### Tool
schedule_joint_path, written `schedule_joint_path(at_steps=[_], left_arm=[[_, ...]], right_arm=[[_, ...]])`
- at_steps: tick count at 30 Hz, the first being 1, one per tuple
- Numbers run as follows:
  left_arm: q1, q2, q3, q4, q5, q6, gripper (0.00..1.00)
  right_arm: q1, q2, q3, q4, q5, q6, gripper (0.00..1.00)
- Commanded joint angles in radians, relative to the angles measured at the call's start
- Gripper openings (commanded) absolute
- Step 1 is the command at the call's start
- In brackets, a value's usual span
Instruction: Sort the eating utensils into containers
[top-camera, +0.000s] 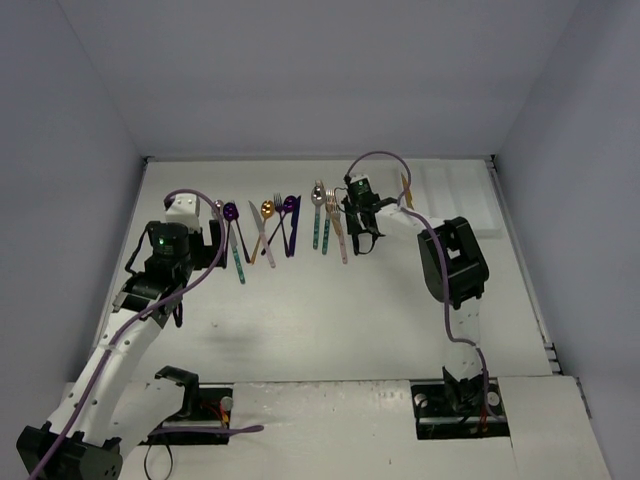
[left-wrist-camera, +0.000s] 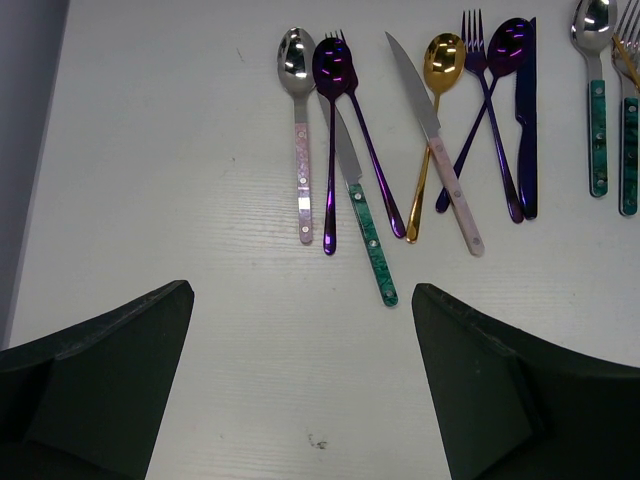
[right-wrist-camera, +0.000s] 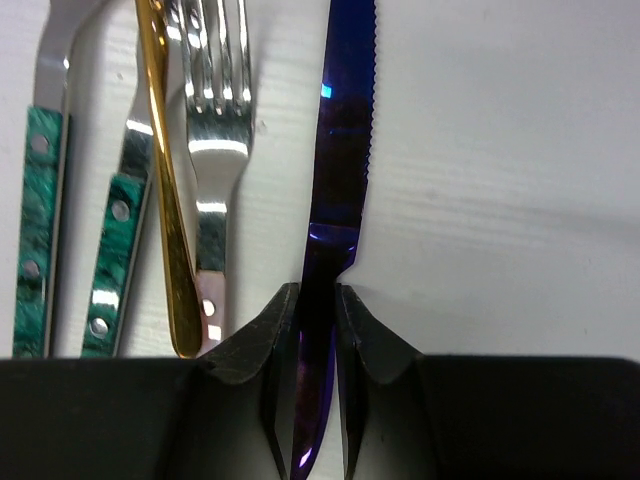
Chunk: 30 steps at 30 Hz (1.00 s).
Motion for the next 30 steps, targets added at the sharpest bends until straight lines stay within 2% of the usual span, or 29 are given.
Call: schedule_joint_path(at_steps=[1,11,18,25,30], left_arm=[[0.007,0.000,0.012,0.045,0.010,-0.015,0.90],[0.007,-0.003,0.011,0.042,0.003,-0.013,0.90],[0.007,-0.003,0.012,0.042,-0.001,-0.013,0.90],[0.007,0.000,0.011,0.042,-0.001,-0.013,0.89],[0.007,0.009,0.008,0.042,-0.002,-0.013,0.90]], right_arm=[[0.007,-0.066,-0.090,-0.125,0.059,-0.024,0.00],[-0.033,-0.204,-0.057,-0.125,0.003,-0.145,0.00],[-0.174,-0.301,0.016,-0.124,-0.095,-0.212,0.00],[-0.326,-0.256,0.142,-0.120,-0.215,-0.313,0.00],[-0.401,-0.131,0.237,-0.117,-0.261,-0.341,0.00]])
